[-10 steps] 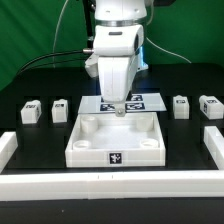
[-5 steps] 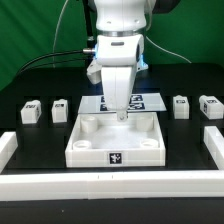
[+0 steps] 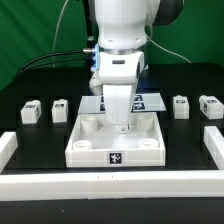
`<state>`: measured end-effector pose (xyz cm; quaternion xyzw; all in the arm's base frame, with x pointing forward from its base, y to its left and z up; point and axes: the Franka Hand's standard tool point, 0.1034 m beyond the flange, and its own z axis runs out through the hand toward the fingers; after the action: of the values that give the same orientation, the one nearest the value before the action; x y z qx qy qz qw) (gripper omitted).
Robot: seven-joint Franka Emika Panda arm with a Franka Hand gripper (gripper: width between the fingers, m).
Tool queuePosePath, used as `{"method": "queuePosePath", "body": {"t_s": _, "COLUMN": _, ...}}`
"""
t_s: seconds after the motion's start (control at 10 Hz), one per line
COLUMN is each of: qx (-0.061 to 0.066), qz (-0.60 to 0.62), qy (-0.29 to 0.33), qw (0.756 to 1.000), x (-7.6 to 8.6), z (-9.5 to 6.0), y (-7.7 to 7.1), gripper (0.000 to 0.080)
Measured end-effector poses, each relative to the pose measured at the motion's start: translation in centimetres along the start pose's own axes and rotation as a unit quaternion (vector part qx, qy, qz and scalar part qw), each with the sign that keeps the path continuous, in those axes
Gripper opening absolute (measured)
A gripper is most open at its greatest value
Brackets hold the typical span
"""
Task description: Assemble one leg
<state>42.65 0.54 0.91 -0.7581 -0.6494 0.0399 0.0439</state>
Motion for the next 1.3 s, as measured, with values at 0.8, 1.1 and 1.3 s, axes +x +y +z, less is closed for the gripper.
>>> {"method": "queuePosePath", "body": {"t_s": 0.8, "qx": -0.005, "qz": 0.015, "qy": 0.001, "qw": 1.000, "x": 0.01, "z": -0.12, "y": 0.22, "gripper": 0.0069}}
{"method": "queuePosePath", "body": {"t_s": 1.1, "qx": -0.006, "qz": 0.015, "qy": 0.001, "qw": 1.000, "x": 0.00, "z": -0.14, "y": 0.27, "gripper": 0.0069}}
{"method": "queuePosePath", "body": {"t_s": 1.3, "qx": -0.006, "qz": 0.015, "qy": 0.002, "qw": 1.000, "x": -0.01, "z": -0.16, "y": 0.30, "gripper": 0.0069}}
